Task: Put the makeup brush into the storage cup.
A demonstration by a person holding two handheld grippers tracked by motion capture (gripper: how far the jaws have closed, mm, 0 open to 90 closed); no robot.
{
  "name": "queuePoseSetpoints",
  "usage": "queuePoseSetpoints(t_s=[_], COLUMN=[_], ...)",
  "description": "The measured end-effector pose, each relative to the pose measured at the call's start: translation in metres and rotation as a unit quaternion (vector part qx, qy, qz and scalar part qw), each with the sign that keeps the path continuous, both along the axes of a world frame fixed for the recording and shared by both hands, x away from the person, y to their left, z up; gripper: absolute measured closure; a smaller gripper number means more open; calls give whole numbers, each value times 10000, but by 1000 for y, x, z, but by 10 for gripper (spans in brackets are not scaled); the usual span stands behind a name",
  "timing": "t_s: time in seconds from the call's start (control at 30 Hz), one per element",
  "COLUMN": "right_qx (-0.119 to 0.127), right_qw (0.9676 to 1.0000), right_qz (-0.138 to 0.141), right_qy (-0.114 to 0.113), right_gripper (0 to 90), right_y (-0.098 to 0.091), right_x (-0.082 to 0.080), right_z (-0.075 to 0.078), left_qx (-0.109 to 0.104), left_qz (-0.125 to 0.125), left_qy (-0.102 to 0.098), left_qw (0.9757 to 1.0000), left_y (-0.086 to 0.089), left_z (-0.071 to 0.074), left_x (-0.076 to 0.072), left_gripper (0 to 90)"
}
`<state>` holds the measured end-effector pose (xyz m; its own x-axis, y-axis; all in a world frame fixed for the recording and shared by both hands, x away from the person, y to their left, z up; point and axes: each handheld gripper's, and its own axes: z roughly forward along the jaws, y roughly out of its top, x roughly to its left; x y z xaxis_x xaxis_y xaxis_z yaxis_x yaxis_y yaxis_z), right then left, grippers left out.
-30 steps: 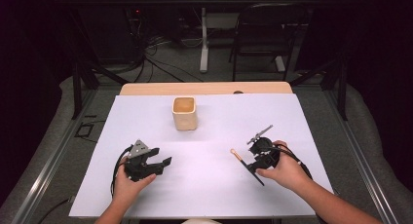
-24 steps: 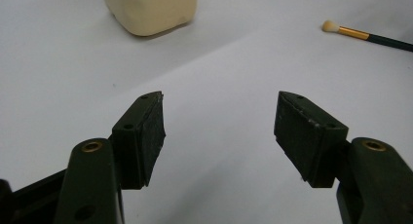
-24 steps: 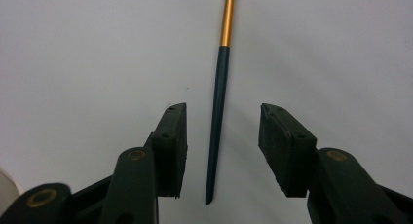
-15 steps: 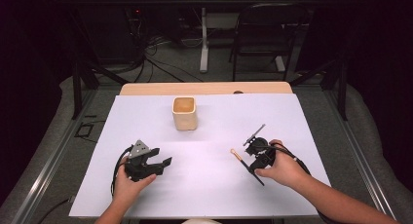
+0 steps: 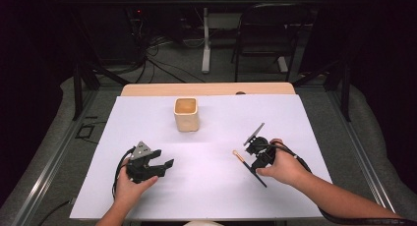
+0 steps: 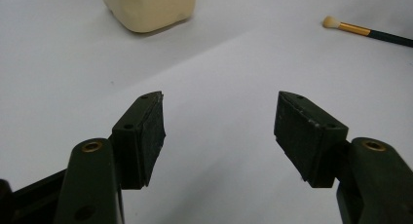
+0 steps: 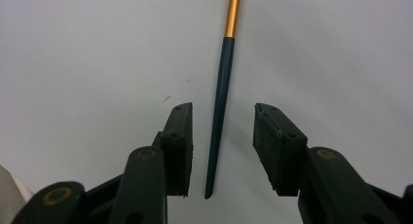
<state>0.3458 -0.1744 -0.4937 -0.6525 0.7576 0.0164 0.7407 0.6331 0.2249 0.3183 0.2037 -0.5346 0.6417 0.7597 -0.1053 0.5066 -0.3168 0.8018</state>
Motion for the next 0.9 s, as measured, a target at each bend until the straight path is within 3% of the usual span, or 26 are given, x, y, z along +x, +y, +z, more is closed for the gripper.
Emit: queuePoseSetpoints(t_s=[0.03,0.07,0.1,0.13,0.27,0.3,0.33,0.43,0.53,0.63,0.67,0.7,0.9], right_qx=[-69,-17,-134,22,-162,-148,29,61,-30,22,-186,-244,-194], right_qw=[9999,9999,9998,10000,9997,9998,10000,10000,9998,9999,9995,9993,9985], right_qz=[26,18,38,11,14,18,-42,-55,-72,-122,-80,-64,-146], right_qy=[129,125,126,-15,177,161,29,5,206,58,239,284,497], right_gripper=[595,596,596,596,598,599,600,617,637,658,665,673,696], right_y=[0,1,1,2,1,0,0,-1,-1,0,1,1,2], right_x=[1,1,1,0,3,4,4,6,9,10,11,12,15], right_z=[2,1,2,-2,1,1,-2,-1,3,0,4,5,3], left_qx=[3,1,2,6,-2,1,0,2,-1,11,-2,4,0], left_qz=[2,2,3,-2,2,-6,-3,0,0,-7,-2,-1,11], left_qy=[-2,0,2,1,17,16,23,12,14,17,11,7,4], left_qw=[10000,10000,10000,10000,10000,10000,10000,10000,10000,10000,10000,10000,10000], left_y=[0,0,0,0,0,0,0,0,0,0,0,0,0], left_z=[0,0,0,0,0,0,-1,0,-1,-1,-1,-1,0], left_x=[0,0,0,0,0,0,0,0,0,0,0,0,0], left_gripper=[351,351,351,351,351,351,351,351,351,351,351,351,351])
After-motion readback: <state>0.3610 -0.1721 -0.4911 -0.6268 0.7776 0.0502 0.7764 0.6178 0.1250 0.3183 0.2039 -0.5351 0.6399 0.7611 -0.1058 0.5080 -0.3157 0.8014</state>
